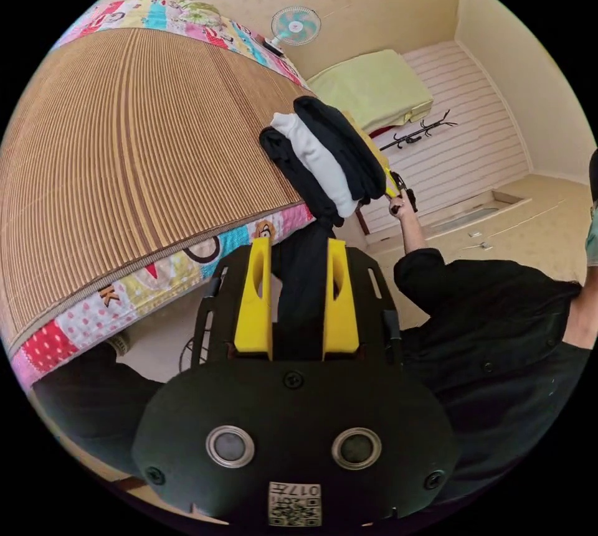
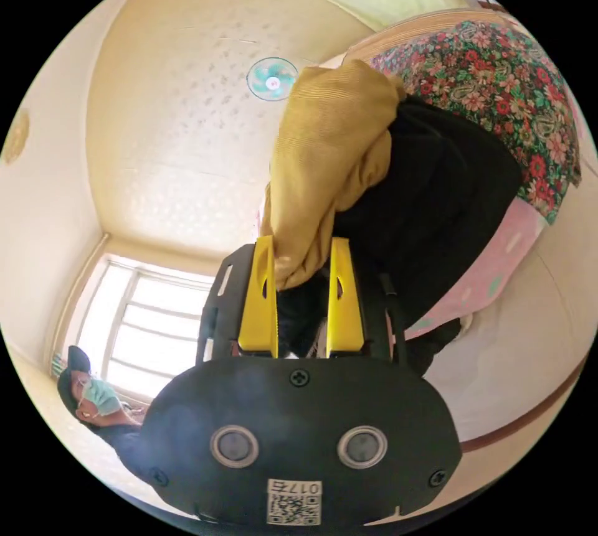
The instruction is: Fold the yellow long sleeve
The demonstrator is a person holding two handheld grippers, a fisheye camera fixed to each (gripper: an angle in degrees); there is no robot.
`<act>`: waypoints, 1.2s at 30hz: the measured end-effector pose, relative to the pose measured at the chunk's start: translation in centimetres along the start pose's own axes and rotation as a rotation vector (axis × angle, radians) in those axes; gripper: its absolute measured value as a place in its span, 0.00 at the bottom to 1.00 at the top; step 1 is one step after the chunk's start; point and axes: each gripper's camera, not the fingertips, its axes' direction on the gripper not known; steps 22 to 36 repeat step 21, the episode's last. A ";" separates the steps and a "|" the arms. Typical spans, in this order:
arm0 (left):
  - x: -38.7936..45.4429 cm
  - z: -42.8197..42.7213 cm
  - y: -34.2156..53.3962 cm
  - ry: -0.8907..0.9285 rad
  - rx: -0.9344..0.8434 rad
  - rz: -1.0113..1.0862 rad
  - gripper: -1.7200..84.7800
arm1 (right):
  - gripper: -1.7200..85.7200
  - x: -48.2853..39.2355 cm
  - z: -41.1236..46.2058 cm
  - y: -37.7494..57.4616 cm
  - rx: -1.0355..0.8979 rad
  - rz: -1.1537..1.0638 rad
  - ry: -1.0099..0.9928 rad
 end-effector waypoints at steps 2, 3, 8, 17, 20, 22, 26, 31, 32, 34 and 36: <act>-2.7 -3.1 0.0 -0.145 0.071 -0.075 0.17 | 0.15 -2.6 0.6 5.9 0.067 -0.052 0.192; -3.8 -4.3 0.0 -0.170 0.099 -0.110 0.17 | 0.14 -3.3 1.0 7.4 0.083 -0.065 0.243; -14.1 -20.6 1.1 -0.502 0.505 -0.430 0.17 | 0.05 -9.4 7.7 19.7 0.199 -0.303 0.559; -29.0 -30.0 -4.5 -0.746 0.540 -0.745 0.12 | 0.03 -15.1 19.3 24.3 0.058 -0.504 0.499; -25.9 -29.4 -6.4 -0.655 0.609 -0.695 0.05 | 0.03 -16.0 22.0 26.1 0.042 -0.533 0.416; -24.5 -29.0 -6.8 -0.621 0.639 -0.638 0.04 | 0.03 -16.3 22.4 26.4 0.042 -0.544 0.389; -24.5 -29.0 -6.8 -0.621 0.639 -0.638 0.04 | 0.03 -16.3 22.4 26.4 0.042 -0.544 0.389; -24.5 -29.0 -6.8 -0.621 0.639 -0.638 0.04 | 0.03 -16.3 22.4 26.4 0.042 -0.544 0.389; -24.5 -29.0 -6.8 -0.621 0.639 -0.638 0.04 | 0.03 -16.3 22.4 26.4 0.042 -0.544 0.389; -24.5 -29.0 -6.8 -0.621 0.639 -0.638 0.04 | 0.03 -16.3 22.4 26.4 0.042 -0.544 0.389; -24.5 -29.0 -6.8 -0.621 0.639 -0.638 0.04 | 0.03 -16.3 22.4 26.4 0.042 -0.544 0.389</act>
